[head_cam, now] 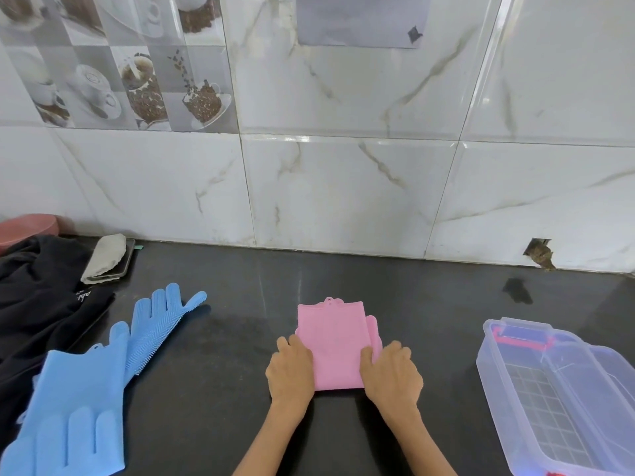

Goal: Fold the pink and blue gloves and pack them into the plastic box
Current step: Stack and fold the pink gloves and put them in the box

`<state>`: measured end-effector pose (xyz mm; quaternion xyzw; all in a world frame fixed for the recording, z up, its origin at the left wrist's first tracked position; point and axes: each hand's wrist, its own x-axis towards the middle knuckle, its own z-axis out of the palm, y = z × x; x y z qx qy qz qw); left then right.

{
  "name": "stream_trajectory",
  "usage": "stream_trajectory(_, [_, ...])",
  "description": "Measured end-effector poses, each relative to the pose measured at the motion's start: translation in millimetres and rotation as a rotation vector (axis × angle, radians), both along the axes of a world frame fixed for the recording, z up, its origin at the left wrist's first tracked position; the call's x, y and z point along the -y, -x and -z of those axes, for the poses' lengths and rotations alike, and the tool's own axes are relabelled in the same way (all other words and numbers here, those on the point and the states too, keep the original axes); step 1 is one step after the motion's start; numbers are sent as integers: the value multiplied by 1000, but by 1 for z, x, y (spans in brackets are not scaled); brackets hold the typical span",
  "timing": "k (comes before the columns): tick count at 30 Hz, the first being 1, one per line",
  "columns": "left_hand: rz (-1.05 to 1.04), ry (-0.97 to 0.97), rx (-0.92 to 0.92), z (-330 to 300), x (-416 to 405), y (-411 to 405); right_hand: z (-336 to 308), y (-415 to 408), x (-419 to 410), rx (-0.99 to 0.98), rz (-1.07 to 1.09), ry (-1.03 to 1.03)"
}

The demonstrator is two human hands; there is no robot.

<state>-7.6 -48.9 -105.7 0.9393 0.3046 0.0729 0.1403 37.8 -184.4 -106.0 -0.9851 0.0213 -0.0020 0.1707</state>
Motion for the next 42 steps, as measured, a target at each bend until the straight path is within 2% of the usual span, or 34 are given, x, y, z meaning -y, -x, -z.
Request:
stream_trajectory(2, [5,117,37,-4,-3,-3,-3,-6,-10,-33,-45,20])
stream_trajectory(4, [54,217,106,-4,-4,-7,-4,-12,-18,-74,-87,-75])
stream_trajectory(9, [76,595,234,-9,1,-10,0,-11,-18,-100,-161,-513])
stream_trajectory(13, [15,927,237,-13,-3,-6,0,-4,-2,-258,-165,-918])
stream_trajectory(16, [-42,1076,242,-12,-8,2,2,-1,8,-376,-110,-1139])
stream_trajectory(19, [-123,1266,308,-12,-10,11,3,5,10,-390,-77,-1307])
stream_trajectory(22, [-97,1311,325,-13,-11,19,3,13,13,-364,-89,-1324])
stream_trajectory(25, [-50,1272,300,-8,-10,30,3,21,14,-359,-101,-1288])
stream_trajectory(30, [-90,1243,354,-5,-9,47,-3,32,13,-360,-102,-1222])
stream_trajectory(33, [-69,1247,409,-23,-1,43,-28,32,20,-274,-118,-1195])
stream_trajectory(37, [129,1274,518,-69,39,17,-79,18,65,-63,-134,-1149])
stream_trajectory(40, [305,1334,499,-99,96,-10,-109,8,130,71,-81,-1154])
stream_trajectory(42, [384,1376,447,-108,142,-26,-121,5,181,86,-16,-1158])
